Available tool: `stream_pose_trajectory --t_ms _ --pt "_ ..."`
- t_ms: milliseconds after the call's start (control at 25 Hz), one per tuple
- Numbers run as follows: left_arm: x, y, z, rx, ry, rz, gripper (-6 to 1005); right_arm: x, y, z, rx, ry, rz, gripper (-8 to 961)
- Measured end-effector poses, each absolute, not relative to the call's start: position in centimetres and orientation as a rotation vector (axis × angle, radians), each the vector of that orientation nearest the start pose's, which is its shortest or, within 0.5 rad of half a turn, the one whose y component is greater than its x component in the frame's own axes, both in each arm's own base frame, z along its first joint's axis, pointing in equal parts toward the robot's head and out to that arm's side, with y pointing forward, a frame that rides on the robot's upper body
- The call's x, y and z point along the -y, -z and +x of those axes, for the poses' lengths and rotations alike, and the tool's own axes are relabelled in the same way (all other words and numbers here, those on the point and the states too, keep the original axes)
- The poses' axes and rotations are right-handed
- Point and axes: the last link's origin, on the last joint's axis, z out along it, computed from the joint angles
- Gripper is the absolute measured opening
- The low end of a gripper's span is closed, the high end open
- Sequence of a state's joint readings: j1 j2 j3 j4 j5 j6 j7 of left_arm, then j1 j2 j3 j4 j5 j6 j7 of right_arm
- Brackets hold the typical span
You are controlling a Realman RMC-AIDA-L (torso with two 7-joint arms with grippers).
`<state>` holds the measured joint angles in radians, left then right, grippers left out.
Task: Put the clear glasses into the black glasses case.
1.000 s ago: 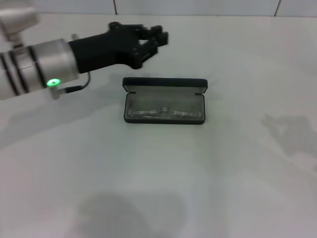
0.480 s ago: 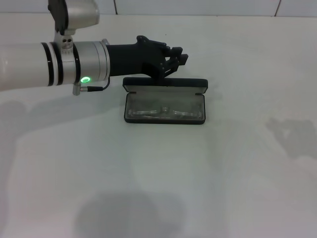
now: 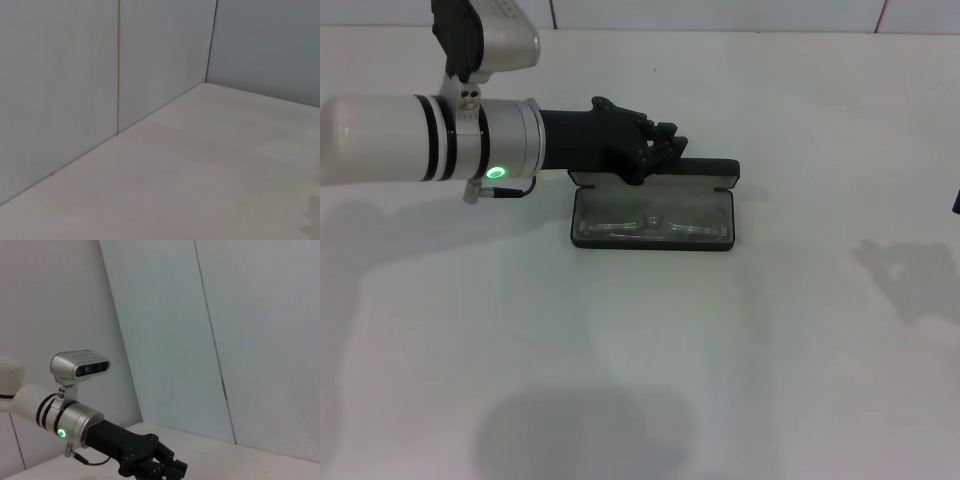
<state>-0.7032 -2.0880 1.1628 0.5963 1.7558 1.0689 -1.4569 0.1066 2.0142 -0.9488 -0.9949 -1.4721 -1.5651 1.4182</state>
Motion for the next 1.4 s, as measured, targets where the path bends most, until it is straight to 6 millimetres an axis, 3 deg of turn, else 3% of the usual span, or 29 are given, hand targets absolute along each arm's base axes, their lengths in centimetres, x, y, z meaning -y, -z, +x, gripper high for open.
stream_pose_trajectory --t_ms 680,1080,1240,1400 --pt "-38.8 6.7 -21.0 0.564 0.392 -2.733 188 -26.7 -7.4 29.2 -0.530 -0.893 -2.434 108" --pt "-36.6 7.6 -21.8 0.535 0.349 -2.821 179 -26.4 -7.4 29.1 -0.521 -0.916 -2.444 111" --pt "-34.9 6.9 -20.7 0.446 0.449 -2.855 178 -26.4 -7.4 29.1 -0.518 -0.916 -2.445 112" --pt "-33.0 4.6 -19.0 0.373 0.650 -2.840 178 -26.3 -7.3 29.0 -0.508 -0.920 -2.455 112"
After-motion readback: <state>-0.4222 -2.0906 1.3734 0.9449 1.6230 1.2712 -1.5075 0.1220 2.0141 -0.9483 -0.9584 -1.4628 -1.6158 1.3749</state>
